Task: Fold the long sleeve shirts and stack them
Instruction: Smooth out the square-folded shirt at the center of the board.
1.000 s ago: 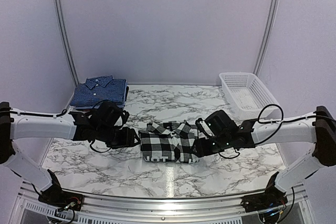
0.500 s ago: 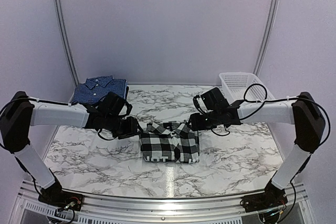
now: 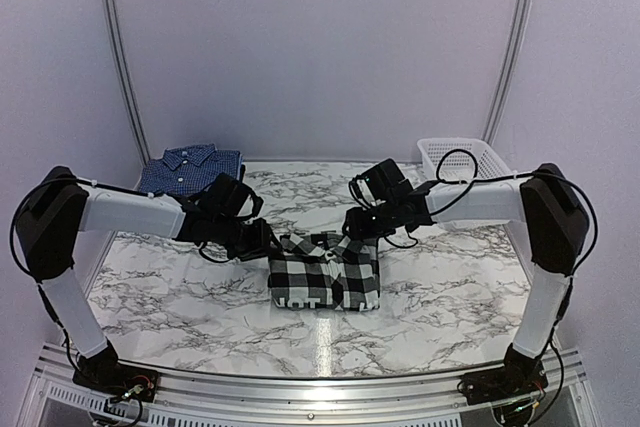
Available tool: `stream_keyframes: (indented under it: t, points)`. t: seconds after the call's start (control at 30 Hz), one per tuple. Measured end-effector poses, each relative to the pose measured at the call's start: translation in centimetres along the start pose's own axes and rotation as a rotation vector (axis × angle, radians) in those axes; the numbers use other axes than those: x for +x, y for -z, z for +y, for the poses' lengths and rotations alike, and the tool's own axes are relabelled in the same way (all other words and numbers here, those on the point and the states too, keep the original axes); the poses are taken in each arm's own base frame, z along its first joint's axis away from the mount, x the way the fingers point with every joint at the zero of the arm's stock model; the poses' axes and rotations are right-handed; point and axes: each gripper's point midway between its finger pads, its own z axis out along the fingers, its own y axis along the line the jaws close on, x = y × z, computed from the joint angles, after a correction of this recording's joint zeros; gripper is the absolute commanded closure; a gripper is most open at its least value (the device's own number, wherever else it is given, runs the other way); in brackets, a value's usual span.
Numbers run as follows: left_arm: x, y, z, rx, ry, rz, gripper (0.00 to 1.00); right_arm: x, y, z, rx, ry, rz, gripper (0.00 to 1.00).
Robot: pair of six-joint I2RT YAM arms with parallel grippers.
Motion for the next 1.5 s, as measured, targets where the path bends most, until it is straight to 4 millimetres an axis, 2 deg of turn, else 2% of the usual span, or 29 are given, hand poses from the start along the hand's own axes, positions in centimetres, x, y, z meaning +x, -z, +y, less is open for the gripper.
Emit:
stream_keyframes:
  t: [0.2,0.37,0.5,0.63,0.67,0.8,0.93,1.17,1.27,1.37,1.5]
  points:
    - [-0.1,-0.6,0.0,0.003,-0.001,0.003,0.77,-1.0,-1.4,-0.4,0.051,0.009,0.004,0.58]
    - [0.0,-0.6,0.0,0.005,-0.002,0.005,0.79,-0.5,-2.3,-0.8,0.074,0.012,0.032,0.68]
    - [0.0,-0.6,0.0,0.005,-0.003,0.005,0.82,0.0,-2.6,-1.0,0.083,0.013,0.052,0.78]
    - [0.0,-0.6,0.0,0.006,-0.006,0.006,0.87,0.0,-2.5,-1.1,0.09,0.015,0.057,0.98]
    - [0.0,-0.6,0.0,0.006,-0.008,0.006,0.88,0.0,-2.5,-1.2,0.092,0.013,0.058,1.0]
    - [0.0,-0.6,-0.1,0.007,-0.024,0.006,0.91,0.2,-2.2,-1.2,0.11,0.02,0.06,1.0]
    - [0.1,-0.5,-0.7,0.016,-0.057,0.005,0.91,-0.3,-0.8,-0.9,0.139,0.034,0.039,1.0]
    - [-1.4,0.6,-3.8,0.064,-0.139,-0.048,0.9,-3.3,5.0,0.5,0.157,0.028,-0.092,1.0]
    - [-2.6,0.9,-5.1,0.086,-0.161,-0.076,0.9,-3.6,6.3,0.0,0.176,0.013,-0.122,1.0]
    - [-3.7,0.4,-5.9,0.095,-0.177,-0.093,0.9,-3.1,6.0,-1.2,0.215,-0.006,-0.116,1.0]
    - [-4.8,-2.2,-5.3,0.075,-0.178,-0.082,0.89,-1.7,4.7,-3.8,0.277,-0.03,-0.077,1.0]
